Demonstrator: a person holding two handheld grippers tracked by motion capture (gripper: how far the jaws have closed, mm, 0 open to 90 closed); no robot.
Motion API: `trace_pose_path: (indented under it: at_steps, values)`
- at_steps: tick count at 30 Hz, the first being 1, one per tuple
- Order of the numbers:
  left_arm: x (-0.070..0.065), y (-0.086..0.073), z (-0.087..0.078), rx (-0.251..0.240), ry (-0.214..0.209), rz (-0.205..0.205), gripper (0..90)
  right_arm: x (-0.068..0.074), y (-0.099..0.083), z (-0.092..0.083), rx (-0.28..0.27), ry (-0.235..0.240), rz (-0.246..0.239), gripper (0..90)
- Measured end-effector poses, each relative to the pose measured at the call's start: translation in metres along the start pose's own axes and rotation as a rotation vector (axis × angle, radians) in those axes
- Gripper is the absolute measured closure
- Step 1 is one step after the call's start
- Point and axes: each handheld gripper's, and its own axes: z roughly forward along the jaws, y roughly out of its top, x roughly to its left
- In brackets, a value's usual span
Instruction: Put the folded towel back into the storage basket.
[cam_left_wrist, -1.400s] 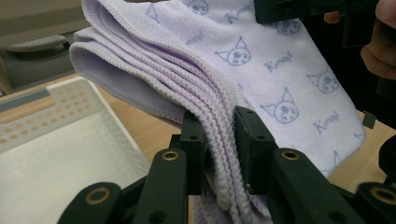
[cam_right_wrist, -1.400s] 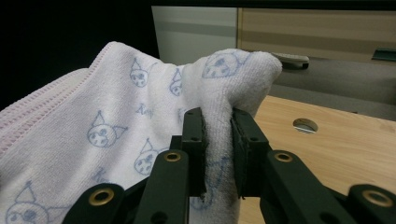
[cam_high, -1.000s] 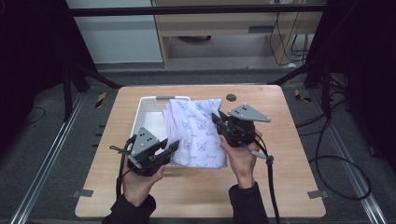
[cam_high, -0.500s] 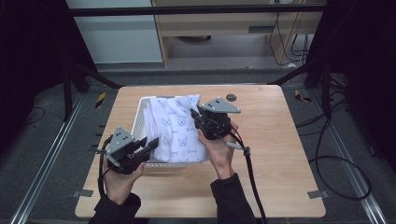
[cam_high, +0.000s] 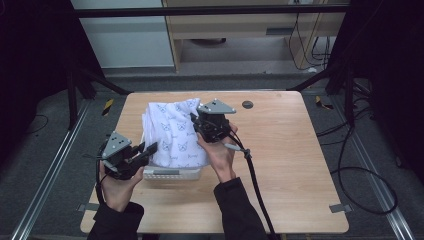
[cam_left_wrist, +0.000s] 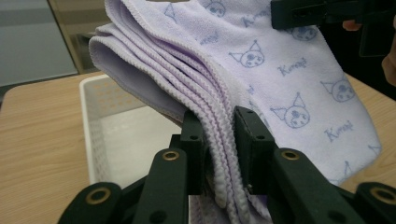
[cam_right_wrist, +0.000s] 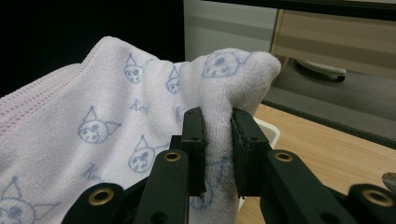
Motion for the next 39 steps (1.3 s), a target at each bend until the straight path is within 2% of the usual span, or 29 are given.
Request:
trace_pose_path:
  at_steps: [3,15,17,21,27,39]
  values:
    - [0.005,-0.002,0.004,0.014,0.015,0.002,73.4,0.001,-0.001,0.010,0.014,0.007,0.004,77.0]
    - [0.033,-0.010,0.015,0.039,0.032,-0.040,73.4,0.007,-0.007,0.054,0.065,0.022,-0.006,77.0]
    - [0.036,-0.012,0.018,0.049,0.038,-0.039,73.4,0.007,-0.008,0.056,0.067,0.023,-0.009,77.0]
    - [0.039,-0.014,0.023,0.062,0.058,-0.032,73.4,0.009,-0.013,0.069,0.074,0.022,-0.009,77.0]
    - [0.043,-0.017,0.028,0.071,0.080,-0.036,73.4,0.010,-0.016,0.077,0.068,0.025,-0.005,77.0]
    - [0.048,-0.026,0.046,0.109,0.093,-0.032,73.5,0.005,-0.031,0.093,0.096,0.004,0.008,76.9]
